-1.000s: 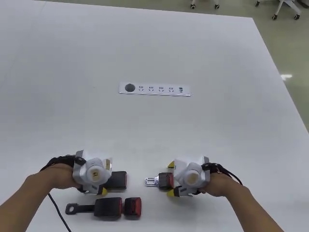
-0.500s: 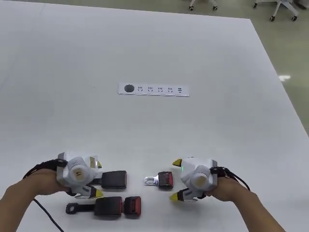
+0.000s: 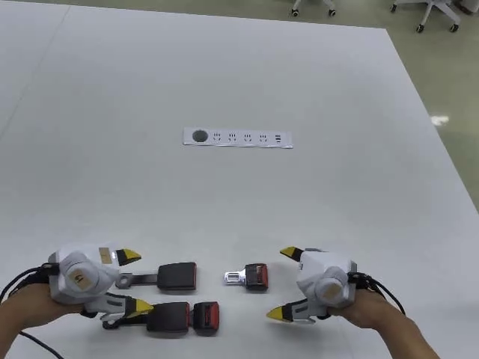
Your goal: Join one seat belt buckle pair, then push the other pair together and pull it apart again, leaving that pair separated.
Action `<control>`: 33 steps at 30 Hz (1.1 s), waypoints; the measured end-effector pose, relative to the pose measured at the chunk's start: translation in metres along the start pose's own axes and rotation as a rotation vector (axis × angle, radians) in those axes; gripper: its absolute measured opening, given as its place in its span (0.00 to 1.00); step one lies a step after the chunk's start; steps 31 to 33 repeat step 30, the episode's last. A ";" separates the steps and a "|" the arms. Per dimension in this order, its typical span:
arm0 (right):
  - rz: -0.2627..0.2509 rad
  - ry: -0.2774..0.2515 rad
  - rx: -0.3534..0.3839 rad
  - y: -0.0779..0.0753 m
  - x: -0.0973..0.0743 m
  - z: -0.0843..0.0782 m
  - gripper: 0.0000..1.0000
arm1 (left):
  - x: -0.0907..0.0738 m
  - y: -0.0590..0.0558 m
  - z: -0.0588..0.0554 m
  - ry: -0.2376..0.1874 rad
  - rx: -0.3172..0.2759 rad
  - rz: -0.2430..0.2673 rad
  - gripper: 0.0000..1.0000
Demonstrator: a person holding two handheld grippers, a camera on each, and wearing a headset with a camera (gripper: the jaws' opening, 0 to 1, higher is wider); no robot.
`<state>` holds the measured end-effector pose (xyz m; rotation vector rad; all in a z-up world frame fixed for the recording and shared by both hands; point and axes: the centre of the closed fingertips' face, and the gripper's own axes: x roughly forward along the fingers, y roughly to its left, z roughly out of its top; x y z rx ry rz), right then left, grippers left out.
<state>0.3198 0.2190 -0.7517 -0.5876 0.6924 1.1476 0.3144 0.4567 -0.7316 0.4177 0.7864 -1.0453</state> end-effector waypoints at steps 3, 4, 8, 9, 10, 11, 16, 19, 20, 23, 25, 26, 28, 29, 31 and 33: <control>-0.011 -0.045 0.048 0.005 -0.004 0.002 0.82 | -0.003 -0.004 -0.006 -0.030 -0.061 0.014 0.66; -0.015 -0.052 0.051 0.007 -0.006 0.003 0.83 | -0.005 -0.006 -0.010 -0.031 -0.063 0.014 0.67; -0.047 -0.094 0.084 0.011 -0.012 0.007 0.89 | -0.010 -0.016 -0.010 -0.081 -0.109 0.049 0.70; -0.055 -0.101 0.098 0.012 -0.013 0.008 0.92 | -0.011 -0.017 -0.009 -0.096 -0.127 0.057 0.71; -0.062 -0.107 0.106 0.012 -0.014 0.008 0.94 | -0.013 -0.015 -0.010 -0.109 -0.153 0.067 0.72; -0.063 -0.115 0.112 0.014 -0.015 0.009 0.94 | -0.014 -0.015 -0.013 -0.112 -0.170 0.073 0.73; -0.089 -0.142 0.171 0.025 -0.019 0.013 0.99 | -0.017 -0.026 -0.018 -0.147 -0.214 0.090 0.81; -0.104 -0.163 0.200 0.030 -0.022 0.012 0.99 | -0.021 -0.033 -0.019 -0.169 -0.212 0.107 0.80; -0.109 -0.167 0.205 0.031 -0.023 0.012 0.99 | -0.022 -0.034 -0.020 -0.175 -0.215 0.111 0.80; -0.115 -0.179 0.220 0.037 -0.024 0.010 0.99 | -0.023 -0.042 -0.024 -0.186 -0.221 0.131 0.84; -0.118 -0.184 0.224 0.039 -0.024 0.009 0.99 | -0.025 -0.046 -0.024 -0.201 -0.227 0.143 0.88; -0.118 -0.189 0.230 0.040 -0.025 0.010 0.99 | -0.026 -0.047 -0.024 -0.207 -0.228 0.153 0.90; -0.122 -0.200 0.236 0.041 -0.027 0.011 0.99 | -0.028 -0.047 -0.026 -0.217 -0.230 0.177 0.97; -0.126 -0.204 0.240 0.043 -0.028 0.013 0.99 | -0.031 -0.047 -0.026 -0.224 -0.233 0.188 0.99; -0.127 -0.207 0.241 0.044 -0.028 0.014 0.99 | -0.032 -0.047 -0.026 -0.230 -0.236 0.194 1.00; -0.127 -0.207 0.241 0.044 -0.028 0.014 0.99 | -0.032 -0.047 -0.026 -0.230 -0.236 0.194 1.00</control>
